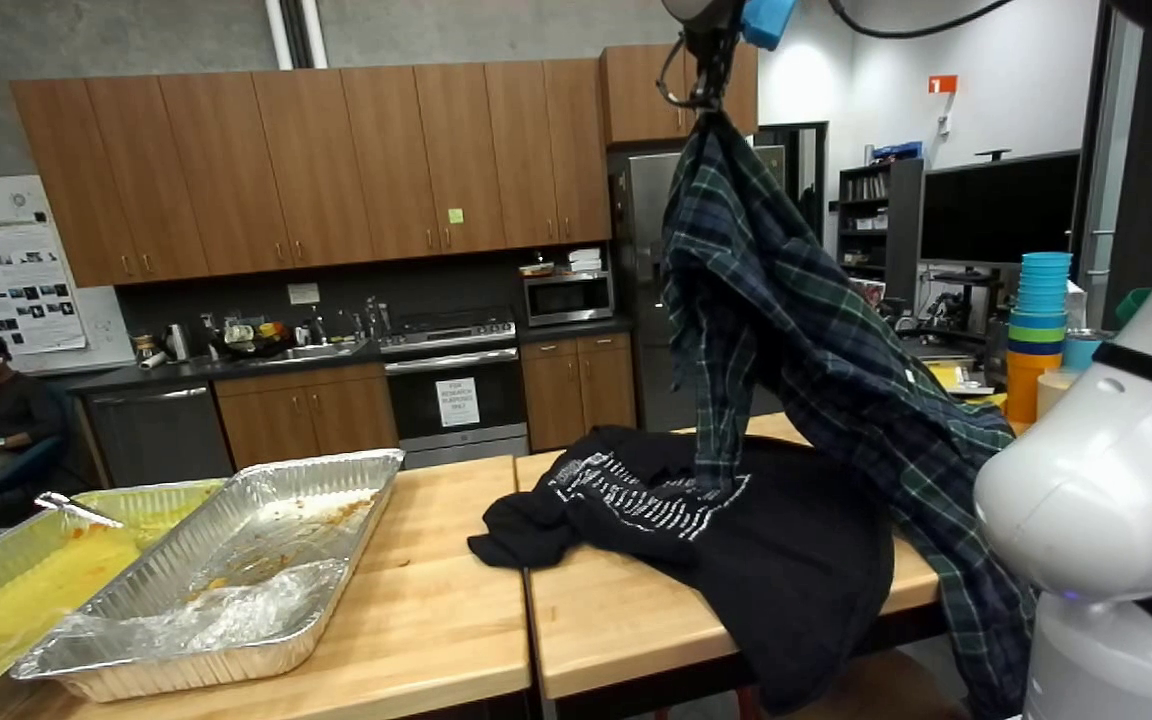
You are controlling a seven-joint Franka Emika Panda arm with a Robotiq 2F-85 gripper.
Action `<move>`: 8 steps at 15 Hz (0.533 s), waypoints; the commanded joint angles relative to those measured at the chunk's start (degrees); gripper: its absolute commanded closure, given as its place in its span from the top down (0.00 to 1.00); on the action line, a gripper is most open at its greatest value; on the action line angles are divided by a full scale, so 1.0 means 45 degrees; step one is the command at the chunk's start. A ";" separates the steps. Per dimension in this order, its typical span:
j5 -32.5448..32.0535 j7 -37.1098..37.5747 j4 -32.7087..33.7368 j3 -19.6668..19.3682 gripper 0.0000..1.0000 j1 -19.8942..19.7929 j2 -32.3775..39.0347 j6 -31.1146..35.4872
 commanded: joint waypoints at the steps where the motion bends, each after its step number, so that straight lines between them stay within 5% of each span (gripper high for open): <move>1: -0.1269 0.0576 0.2507 0.0998 0.00 0.0402 0.1570 -0.1568; 8: -0.3683 0.0768 0.6710 0.1979 0.00 0.1839 0.5294 -0.3942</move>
